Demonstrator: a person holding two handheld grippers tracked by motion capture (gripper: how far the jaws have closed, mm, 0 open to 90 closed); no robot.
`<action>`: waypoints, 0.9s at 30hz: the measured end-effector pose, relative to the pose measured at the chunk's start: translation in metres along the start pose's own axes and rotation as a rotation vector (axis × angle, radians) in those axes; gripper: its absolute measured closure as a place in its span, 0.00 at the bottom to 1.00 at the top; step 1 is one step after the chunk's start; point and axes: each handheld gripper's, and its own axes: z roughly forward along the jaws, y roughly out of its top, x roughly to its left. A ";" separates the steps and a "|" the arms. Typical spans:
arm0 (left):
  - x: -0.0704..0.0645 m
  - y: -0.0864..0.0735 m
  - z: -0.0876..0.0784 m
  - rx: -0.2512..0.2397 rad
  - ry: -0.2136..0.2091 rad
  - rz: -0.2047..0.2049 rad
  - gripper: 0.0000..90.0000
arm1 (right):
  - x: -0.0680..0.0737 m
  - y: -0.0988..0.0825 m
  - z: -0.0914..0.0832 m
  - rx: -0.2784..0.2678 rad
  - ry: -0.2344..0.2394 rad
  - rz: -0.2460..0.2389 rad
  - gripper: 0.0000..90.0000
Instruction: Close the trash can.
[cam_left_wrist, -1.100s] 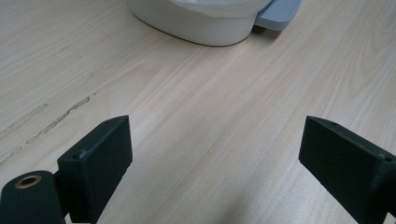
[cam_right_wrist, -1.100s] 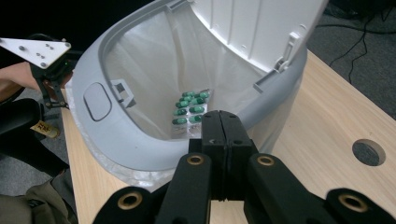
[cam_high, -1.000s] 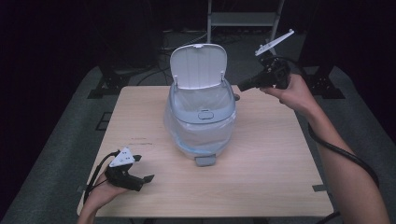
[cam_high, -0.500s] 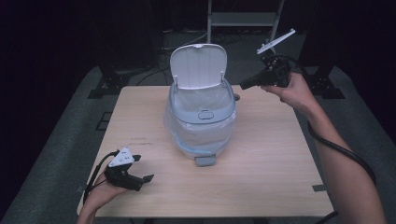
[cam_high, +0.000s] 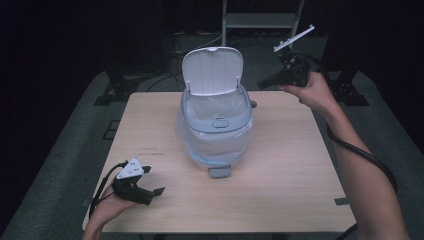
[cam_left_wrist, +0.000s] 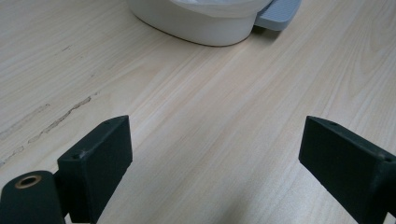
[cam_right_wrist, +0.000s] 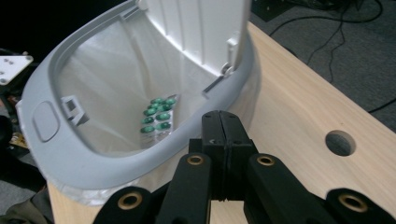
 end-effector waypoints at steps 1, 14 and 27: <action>0.000 0.000 0.000 0.000 0.000 0.000 0.10 | -0.002 0.003 0.000 -0.001 -0.008 0.011 0.99; -0.001 0.001 -0.001 0.005 0.002 0.006 0.10 | -0.017 0.021 0.004 -0.025 -0.058 0.036 0.99; 0.000 0.000 -0.003 0.003 0.005 0.001 0.10 | -0.019 0.059 0.010 -0.064 -0.077 0.034 0.99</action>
